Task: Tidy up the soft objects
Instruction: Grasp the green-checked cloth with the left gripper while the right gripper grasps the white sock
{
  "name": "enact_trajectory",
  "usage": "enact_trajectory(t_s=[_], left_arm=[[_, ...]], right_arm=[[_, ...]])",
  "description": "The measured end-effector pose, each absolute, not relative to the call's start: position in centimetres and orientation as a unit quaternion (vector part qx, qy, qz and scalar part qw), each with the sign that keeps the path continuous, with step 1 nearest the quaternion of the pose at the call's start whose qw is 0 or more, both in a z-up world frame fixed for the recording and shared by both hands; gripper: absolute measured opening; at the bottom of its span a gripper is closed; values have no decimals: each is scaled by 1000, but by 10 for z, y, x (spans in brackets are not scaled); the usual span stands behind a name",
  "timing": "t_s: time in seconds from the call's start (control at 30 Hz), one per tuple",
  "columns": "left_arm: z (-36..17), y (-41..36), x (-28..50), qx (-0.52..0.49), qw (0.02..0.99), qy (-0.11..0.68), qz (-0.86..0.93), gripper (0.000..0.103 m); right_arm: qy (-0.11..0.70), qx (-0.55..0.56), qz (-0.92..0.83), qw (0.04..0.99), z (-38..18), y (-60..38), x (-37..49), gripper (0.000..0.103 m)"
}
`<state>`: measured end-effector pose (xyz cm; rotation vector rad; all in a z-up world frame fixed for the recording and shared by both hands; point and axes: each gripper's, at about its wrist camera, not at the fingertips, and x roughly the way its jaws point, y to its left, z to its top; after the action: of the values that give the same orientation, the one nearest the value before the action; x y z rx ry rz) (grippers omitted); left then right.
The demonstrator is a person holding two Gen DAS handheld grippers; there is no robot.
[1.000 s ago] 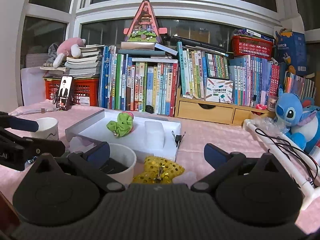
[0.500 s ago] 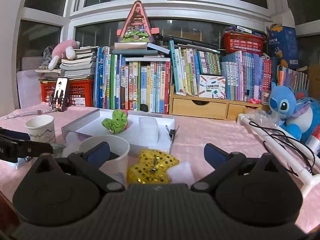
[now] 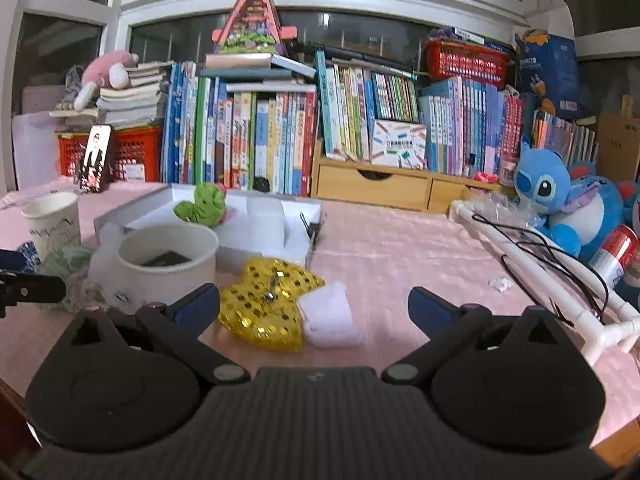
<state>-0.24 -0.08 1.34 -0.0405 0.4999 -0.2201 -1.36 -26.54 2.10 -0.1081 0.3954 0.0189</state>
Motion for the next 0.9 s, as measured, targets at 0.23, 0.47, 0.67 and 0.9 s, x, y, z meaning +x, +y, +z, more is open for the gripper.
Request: enact_trajectory(t_s=[0.23,0.47,0.67,0.9], left_arm=[[2,-10,4,11,968,236,-86,102],[-3,-7,13,-23,966,246,-82,92],[-7,-5,21,-33,963,257,-75,80],[-11,-5,28,-49,960,264,-79,70]], right_arm=[[215,-48,4,975,9,-269,-1,100],[229,-12,-4,973,3,-281,16,85],[252,0,-28,967,-5,-285,34,72],[272,41,-15,961,-13,-292,51,62]])
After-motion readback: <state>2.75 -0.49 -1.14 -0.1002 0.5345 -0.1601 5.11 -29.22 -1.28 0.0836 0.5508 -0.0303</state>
